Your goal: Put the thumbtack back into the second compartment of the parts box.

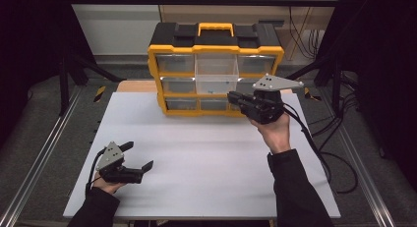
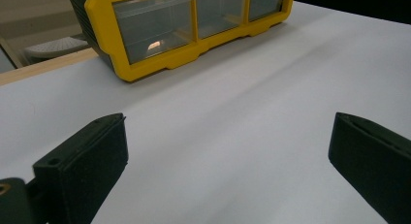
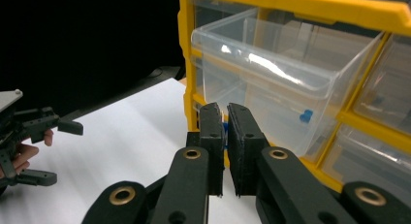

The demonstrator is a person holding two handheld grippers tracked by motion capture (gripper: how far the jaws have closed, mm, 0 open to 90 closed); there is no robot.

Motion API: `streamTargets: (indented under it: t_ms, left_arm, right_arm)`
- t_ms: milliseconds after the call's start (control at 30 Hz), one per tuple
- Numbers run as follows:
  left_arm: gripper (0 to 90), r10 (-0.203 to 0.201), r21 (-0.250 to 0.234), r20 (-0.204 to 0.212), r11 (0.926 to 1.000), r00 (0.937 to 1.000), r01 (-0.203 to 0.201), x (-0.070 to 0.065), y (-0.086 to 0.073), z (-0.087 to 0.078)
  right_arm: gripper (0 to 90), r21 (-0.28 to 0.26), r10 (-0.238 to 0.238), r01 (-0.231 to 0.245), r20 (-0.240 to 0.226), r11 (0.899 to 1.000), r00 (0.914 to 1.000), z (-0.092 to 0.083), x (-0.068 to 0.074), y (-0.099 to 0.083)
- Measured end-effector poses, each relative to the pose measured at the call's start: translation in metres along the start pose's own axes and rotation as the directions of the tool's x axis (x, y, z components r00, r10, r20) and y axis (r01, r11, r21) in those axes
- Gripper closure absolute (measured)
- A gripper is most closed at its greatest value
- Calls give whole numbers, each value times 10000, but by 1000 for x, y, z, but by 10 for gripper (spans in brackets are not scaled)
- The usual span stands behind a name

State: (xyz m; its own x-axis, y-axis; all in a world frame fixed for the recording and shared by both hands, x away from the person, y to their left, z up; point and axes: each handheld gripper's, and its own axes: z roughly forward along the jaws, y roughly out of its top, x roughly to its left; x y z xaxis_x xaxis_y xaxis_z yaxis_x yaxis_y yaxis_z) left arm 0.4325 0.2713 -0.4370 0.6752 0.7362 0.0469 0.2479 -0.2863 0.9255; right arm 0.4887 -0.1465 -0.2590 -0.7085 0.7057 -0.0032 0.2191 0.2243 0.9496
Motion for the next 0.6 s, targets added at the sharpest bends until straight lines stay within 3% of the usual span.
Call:
streamTargets:
  t_ms: [600]
  left_arm:
    - [3,-11,-13,1,10000,10000,11,1,0,0]
  right_arm:
    - [856,-284,-123,134,393,9995,9992,2,-5,39]
